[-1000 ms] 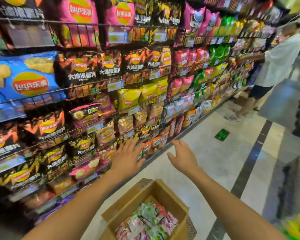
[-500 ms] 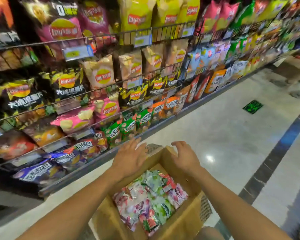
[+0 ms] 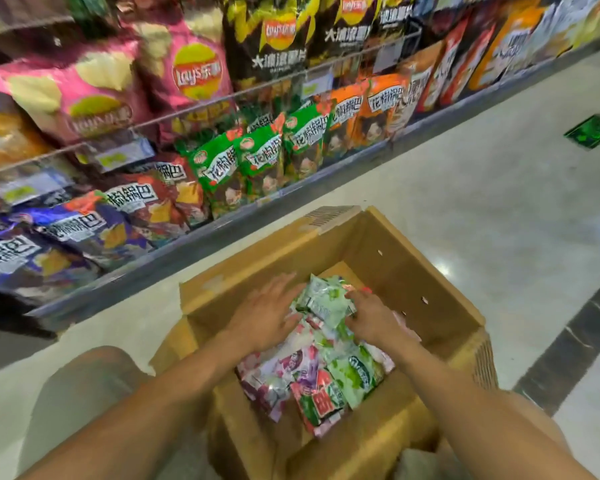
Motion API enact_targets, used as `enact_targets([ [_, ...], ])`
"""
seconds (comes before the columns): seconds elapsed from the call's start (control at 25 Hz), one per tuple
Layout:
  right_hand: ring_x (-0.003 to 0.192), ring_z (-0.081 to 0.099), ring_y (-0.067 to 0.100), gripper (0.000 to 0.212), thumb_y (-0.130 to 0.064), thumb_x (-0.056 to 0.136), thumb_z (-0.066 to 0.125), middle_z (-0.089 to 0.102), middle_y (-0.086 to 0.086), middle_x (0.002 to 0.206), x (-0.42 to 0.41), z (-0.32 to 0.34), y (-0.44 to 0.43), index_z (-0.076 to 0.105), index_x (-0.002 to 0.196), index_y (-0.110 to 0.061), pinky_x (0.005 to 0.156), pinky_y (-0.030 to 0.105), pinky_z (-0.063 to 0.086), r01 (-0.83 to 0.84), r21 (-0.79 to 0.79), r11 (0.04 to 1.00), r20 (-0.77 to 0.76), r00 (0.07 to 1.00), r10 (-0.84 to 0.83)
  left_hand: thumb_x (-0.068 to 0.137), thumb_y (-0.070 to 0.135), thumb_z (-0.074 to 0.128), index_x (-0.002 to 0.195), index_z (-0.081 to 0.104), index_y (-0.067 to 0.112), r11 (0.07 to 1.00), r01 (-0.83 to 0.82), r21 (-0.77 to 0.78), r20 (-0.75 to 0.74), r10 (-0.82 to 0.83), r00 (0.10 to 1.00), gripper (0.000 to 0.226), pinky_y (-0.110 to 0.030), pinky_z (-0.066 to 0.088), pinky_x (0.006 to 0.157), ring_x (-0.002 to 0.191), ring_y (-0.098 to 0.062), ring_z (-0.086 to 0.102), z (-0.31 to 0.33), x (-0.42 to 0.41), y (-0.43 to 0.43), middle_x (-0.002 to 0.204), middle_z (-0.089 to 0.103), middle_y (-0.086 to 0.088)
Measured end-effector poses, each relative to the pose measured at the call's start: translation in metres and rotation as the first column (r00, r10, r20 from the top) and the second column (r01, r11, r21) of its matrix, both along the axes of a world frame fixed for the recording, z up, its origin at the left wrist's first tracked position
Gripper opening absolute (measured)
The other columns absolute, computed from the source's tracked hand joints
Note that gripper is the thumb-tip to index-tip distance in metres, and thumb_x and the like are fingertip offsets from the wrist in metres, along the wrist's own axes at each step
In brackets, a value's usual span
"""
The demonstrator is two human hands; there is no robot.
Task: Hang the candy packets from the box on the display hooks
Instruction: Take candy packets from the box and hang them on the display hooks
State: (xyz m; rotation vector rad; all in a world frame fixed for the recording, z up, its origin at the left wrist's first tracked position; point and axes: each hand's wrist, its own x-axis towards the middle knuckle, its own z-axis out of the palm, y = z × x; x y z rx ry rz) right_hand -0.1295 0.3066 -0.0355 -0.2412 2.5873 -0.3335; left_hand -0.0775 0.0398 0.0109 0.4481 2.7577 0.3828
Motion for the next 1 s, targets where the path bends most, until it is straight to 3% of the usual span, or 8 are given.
enact_targets([
  [0.24,0.139,0.044,0.040,0.075,-0.013,0.089,0.063,0.047,0.022,0.152,-0.033,-0.063,-0.024,0.032,0.158,-0.008,0.112,0.045,0.041,0.009,-0.042,0.999,0.006,1.000,-0.009,0.104,0.053,0.045,0.162,0.015,0.037,0.997,-0.036,0.062,0.081,0.031,0.996,0.067,-0.060,0.030,0.123,0.159,-0.025,0.015,-0.021,-0.015,-0.001,0.174,0.008,0.002],
  [0.32,0.133,0.047,0.044,0.078,-0.010,0.083,0.061,0.055,0.026,0.141,-0.045,-0.086,-0.027,0.034,0.156,-0.004,0.107,0.049,0.044,0.018,-0.057,0.998,-0.024,1.000,-0.019,0.104,0.052,0.046,0.161,0.013,0.040,0.995,-0.054,0.079,0.101,0.046,0.994,0.067,-0.061,0.029,0.123,0.159,-0.024,0.014,-0.023,-0.016,0.000,0.174,0.006,0.006],
  [0.52,0.117,0.058,0.037,0.033,-0.007,0.092,0.061,0.066,0.015,0.116,-0.049,-0.109,-0.030,0.061,0.124,-0.008,0.100,0.048,0.050,0.066,-0.008,0.998,-0.102,0.993,-0.067,0.104,0.049,0.050,0.163,0.010,0.041,0.994,-0.072,0.077,0.133,0.061,0.989,0.071,-0.057,0.025,0.126,0.159,-0.023,0.011,-0.023,-0.015,-0.001,0.174,0.003,0.008],
  [0.68,0.094,0.066,0.030,0.040,-0.010,0.099,0.063,0.067,0.016,0.103,-0.055,-0.092,-0.026,0.055,0.138,-0.012,0.072,0.030,0.049,0.131,-0.243,0.961,0.120,0.987,-0.104,0.104,0.045,0.052,0.163,0.009,0.041,0.995,-0.061,0.077,0.178,0.046,0.983,0.074,-0.057,0.022,0.127,0.160,-0.024,0.009,-0.026,-0.016,-0.002,0.174,0.001,0.008],
  [0.76,0.066,0.060,0.016,0.041,-0.001,0.100,0.056,0.059,0.011,0.084,-0.058,-0.072,-0.026,0.054,0.138,-0.016,0.053,0.020,0.044,0.289,-0.391,0.874,0.280,0.942,-0.187,0.102,0.039,0.058,0.164,0.008,0.040,0.994,-0.065,0.091,0.206,0.045,0.978,0.079,-0.057,0.021,0.127,0.160,-0.024,0.008,-0.028,-0.019,-0.003,0.174,0.002,0.007],
  [0.8,0.061,0.059,0.013,0.036,0.002,0.101,0.052,0.060,0.012,0.085,-0.061,-0.061,-0.026,0.058,0.134,-0.009,0.049,0.019,0.046,0.417,-0.448,0.791,0.387,0.888,-0.249,0.100,0.039,0.060,0.164,0.008,0.039,0.993,-0.061,0.099,0.231,0.036,0.972,0.083,-0.055,0.019,0.128,0.160,-0.023,0.008,-0.029,-0.022,-0.003,0.174,0.003,0.007],
  [0.92,0.065,0.065,0.017,0.022,-0.007,0.105,0.054,0.064,0.018,0.109,-0.063,-0.022,-0.025,0.066,0.121,0.002,0.058,0.028,0.061,0.777,-0.413,0.475,0.713,0.600,-0.362,0.094,0.050,0.068,0.166,0.005,0.035,0.990,-0.043,0.134,0.304,0.000,0.953,0.096,-0.046,0.016,0.129,0.160,-0.020,0.009,-0.032,-0.025,-0.001,0.174,0.004,0.010],
  [1.0,0.063,0.068,0.017,0.019,-0.007,0.106,0.053,0.066,0.020,0.102,-0.064,0.003,-0.018,0.062,0.119,0.003,0.061,0.033,0.065,0.895,-0.323,0.309,0.853,0.416,-0.316,0.090,0.055,0.072,0.166,0.003,0.035,0.976,-0.093,0.198,0.351,0.017,0.936,0.104,-0.042,0.018,0.128,0.159,-0.020,0.016,-0.029,-0.026,0.004,0.173,0.009,0.009],
])
